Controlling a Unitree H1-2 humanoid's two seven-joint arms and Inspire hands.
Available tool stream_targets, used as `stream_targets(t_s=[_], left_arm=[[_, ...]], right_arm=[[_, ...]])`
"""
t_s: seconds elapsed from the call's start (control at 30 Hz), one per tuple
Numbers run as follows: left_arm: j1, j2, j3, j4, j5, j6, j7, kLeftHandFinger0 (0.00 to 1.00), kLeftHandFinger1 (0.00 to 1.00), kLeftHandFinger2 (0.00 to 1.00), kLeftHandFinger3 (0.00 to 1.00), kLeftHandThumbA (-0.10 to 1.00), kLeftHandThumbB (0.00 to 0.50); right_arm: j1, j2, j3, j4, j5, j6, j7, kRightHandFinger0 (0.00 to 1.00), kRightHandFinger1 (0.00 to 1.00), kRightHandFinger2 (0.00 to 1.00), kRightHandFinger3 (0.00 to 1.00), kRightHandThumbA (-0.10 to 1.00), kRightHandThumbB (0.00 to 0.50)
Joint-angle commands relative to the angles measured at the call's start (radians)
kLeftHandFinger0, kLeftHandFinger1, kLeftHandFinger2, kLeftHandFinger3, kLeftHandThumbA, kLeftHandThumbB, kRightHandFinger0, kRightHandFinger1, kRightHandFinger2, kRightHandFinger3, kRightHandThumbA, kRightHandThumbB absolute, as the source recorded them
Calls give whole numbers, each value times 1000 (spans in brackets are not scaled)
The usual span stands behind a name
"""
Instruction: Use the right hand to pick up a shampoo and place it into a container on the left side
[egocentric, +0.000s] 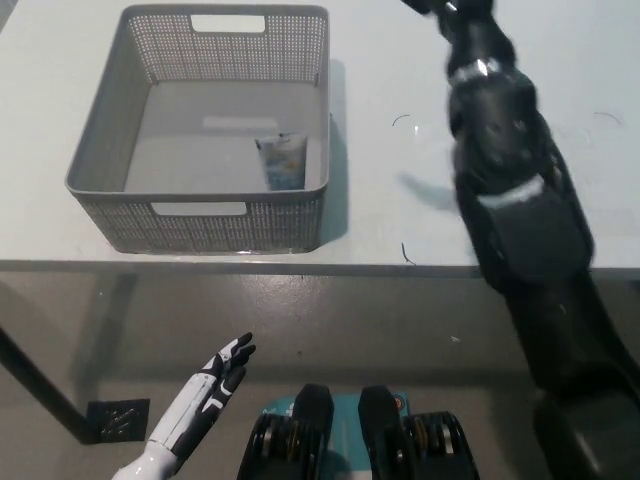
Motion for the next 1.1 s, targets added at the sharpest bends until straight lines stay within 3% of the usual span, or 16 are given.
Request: stream_targets(t_s=[0.0, 0.1, 0.23, 0.3, 0.43, 0.5, 0.63, 0.83, 0.97, 1.07], left_arm=[[5, 10, 13, -24, -13, -15, 3, 1000, 1000, 1000, 1000, 1000, 333], [1, 6, 18, -14, -27, -31, 4, 1000, 1000, 1000, 1000, 1000, 318], [1, 3, 28, -4, -29, -44, 16, 1000, 1000, 1000, 1000, 1000, 327], [3, 0, 36, 3, -32, -60, 25, 1000, 1000, 1000, 1000, 1000, 318], [18, -9, 43, 8, -34, -71, 27, 1000, 1000, 1000, 1000, 1000, 294], [32, -14, 46, 2, -41, -66, 22, 1000, 1000, 1000, 1000, 1000, 303], [37, -19, 52, 14, -33, -81, 34, 1000, 1000, 1000, 1000, 1000, 308], [38, -31, 55, 27, -30, -89, 45, 1000, 1000, 1000, 1000, 1000, 318], [38, -33, 70, 27, -48, -77, 47, 1000, 1000, 1000, 1000, 1000, 343], [41, -33, 73, 32, -36, -84, 54, 1000, 1000, 1000, 1000, 1000, 336]], right_arm=[[188, -93, -67, -457, 72, 88, 82, 1000, 1000, 1000, 1000, 1000, 436], [317, -103, -56, -541, 92, 46, 95, 1000, 1000, 1000, 1000, 1000, 383], [502, -94, -33, -624, 111, 1, 96, 1000, 1000, 1000, 1000, 1000, 369], [617, -62, -8, -621, 113, -37, 90, 1000, 1000, 1000, 1000, 1000, 389], [742, -48, 30, -592, 68, -93, 100, 1000, 1000, 1000, 1000, 1000, 363], [829, -23, 49, -575, 86, -90, 106, 1000, 1000, 1000, 1000, 1000, 408], [924, 4, 70, -486, 124, -176, 136, 1000, 1000, 1000, 1000, 1000, 327], [1020, 7, 86, -344, 143, -284, 180, 1000, 1000, 1000, 1000, 1000, 279], [1054, 14, 88, -309, 158, -290, 200, 1000, 1000, 1000, 1000, 1000, 292], [1075, 14, 91, -268, 153, -317, 213, 1000, 1000, 1000, 1000, 1000, 230]])
